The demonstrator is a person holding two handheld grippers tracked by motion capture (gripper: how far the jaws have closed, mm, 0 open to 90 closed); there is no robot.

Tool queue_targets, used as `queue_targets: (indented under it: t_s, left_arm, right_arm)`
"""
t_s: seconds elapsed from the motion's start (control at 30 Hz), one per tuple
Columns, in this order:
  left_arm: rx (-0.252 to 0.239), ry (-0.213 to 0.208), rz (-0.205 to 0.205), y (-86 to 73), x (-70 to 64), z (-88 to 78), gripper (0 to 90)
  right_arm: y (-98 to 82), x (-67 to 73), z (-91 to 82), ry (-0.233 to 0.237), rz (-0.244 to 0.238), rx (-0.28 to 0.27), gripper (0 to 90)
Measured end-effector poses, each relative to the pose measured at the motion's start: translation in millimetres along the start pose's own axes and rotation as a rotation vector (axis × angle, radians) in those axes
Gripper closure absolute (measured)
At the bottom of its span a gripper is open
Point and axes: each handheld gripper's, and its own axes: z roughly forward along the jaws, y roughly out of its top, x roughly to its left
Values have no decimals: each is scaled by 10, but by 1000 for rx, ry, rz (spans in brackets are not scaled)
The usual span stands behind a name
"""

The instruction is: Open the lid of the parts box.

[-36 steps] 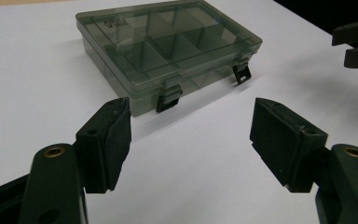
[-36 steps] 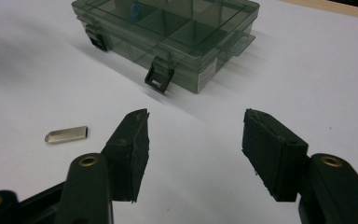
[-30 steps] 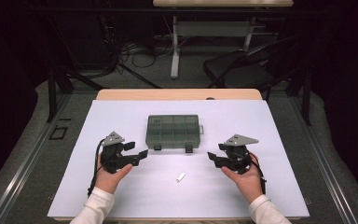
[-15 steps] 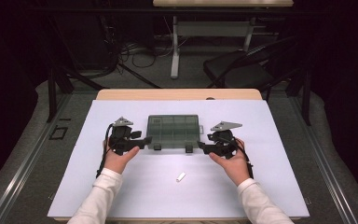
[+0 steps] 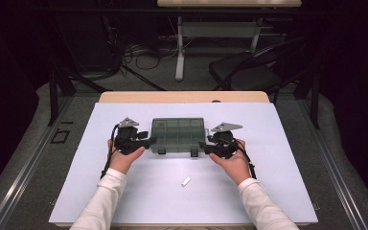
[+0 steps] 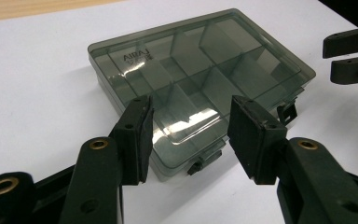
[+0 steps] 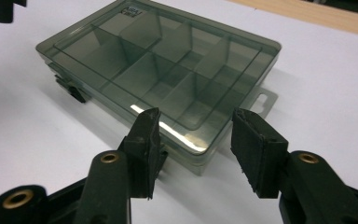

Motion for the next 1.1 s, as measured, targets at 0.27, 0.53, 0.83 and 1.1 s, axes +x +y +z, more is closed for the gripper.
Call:
queue_targets:
  t_s: [0.27,0.53,0.83,1.1]
  left_arm:
    - [-18,-12,-8,-65,-30,29,532]
    - [22,-19,38,-113,-113,71,639]
    - [40,-6,26,-237,-164,100,846]
    - [74,9,-14,-340,-150,139,898]
  right_arm:
    - [-30,34,27,5,14,5,547]
    - [-76,93,64,21,-1,9,630]
    - [-139,123,71,28,3,9,789]
    - [-193,140,106,30,-2,33,866]
